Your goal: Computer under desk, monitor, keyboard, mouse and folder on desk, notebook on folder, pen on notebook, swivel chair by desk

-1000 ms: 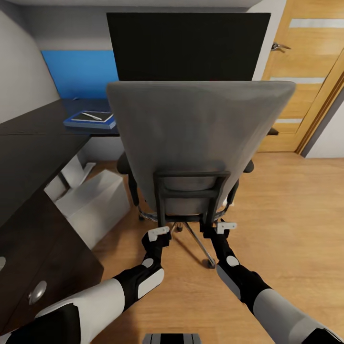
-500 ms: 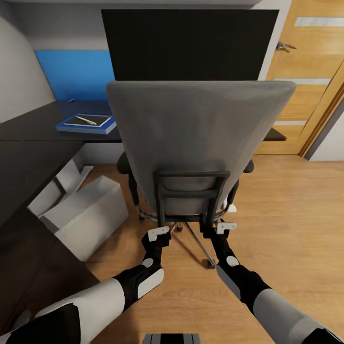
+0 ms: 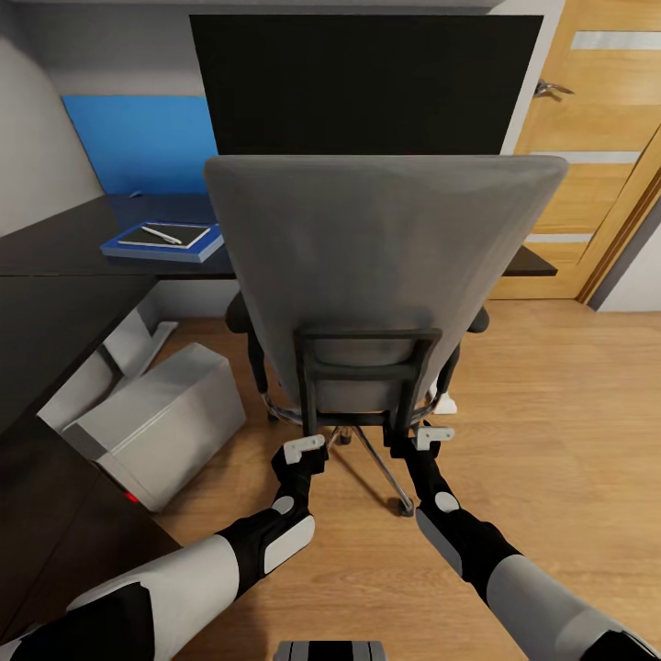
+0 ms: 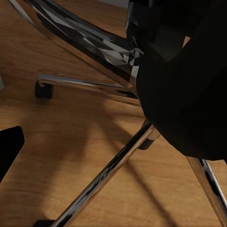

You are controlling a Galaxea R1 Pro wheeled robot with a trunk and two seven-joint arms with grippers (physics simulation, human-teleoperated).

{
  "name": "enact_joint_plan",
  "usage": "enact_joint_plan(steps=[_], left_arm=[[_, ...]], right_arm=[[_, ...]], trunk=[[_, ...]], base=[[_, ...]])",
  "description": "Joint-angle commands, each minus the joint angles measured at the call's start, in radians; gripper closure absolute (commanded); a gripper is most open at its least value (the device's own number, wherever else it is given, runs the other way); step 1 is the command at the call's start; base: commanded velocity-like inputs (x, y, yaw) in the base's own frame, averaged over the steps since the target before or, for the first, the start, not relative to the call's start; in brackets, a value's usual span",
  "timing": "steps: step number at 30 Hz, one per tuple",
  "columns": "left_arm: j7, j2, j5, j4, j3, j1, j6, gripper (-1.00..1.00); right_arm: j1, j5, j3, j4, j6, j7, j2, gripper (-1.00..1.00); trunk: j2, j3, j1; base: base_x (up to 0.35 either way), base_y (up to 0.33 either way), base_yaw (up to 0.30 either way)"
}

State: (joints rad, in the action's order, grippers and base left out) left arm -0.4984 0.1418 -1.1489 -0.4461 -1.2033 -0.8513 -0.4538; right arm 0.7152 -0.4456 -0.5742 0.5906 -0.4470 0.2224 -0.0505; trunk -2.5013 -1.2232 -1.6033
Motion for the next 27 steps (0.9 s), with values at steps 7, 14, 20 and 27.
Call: enact_joint_plan(steps=[7,14,20,27], left_arm=[[-0.009,-0.001,-0.008,0.0,-0.004,-0.002,-0.008,-1.0],[-0.008,-0.001,-0.008,0.0,-0.004,-0.002,-0.008,-1.0],[-0.008,-0.001,-0.008,0.0,-0.004,-0.002,-0.008,-1.0],[-0.008,-0.001,-0.008,0.0,-0.004,-0.002,-0.008,-1.0]], right_arm=[[0.001,-0.013,-0.006,0.001,-0.006,0.011,-0.002,-1.0],[0.001,-0.001,-0.007,0.0,-0.006,0.012,-0.002,-1.0],[0.001,0.004,-0.007,0.001,-0.004,0.012,0.0,-1.0],[0.001,0.004,-0.006,0.0,-0.005,0.012,-0.002,-1.0]], trunk=[[0.0,-0.001,0.0],[0.0,-0.001,0.0],[0.0,-0.001,0.0],[0.0,-0.001,0.0]], base=[[0.0,0.0,0.0],[0.0,0.0,0.0],[0.0,0.0,0.0],[-0.001,0.0,0.0]])
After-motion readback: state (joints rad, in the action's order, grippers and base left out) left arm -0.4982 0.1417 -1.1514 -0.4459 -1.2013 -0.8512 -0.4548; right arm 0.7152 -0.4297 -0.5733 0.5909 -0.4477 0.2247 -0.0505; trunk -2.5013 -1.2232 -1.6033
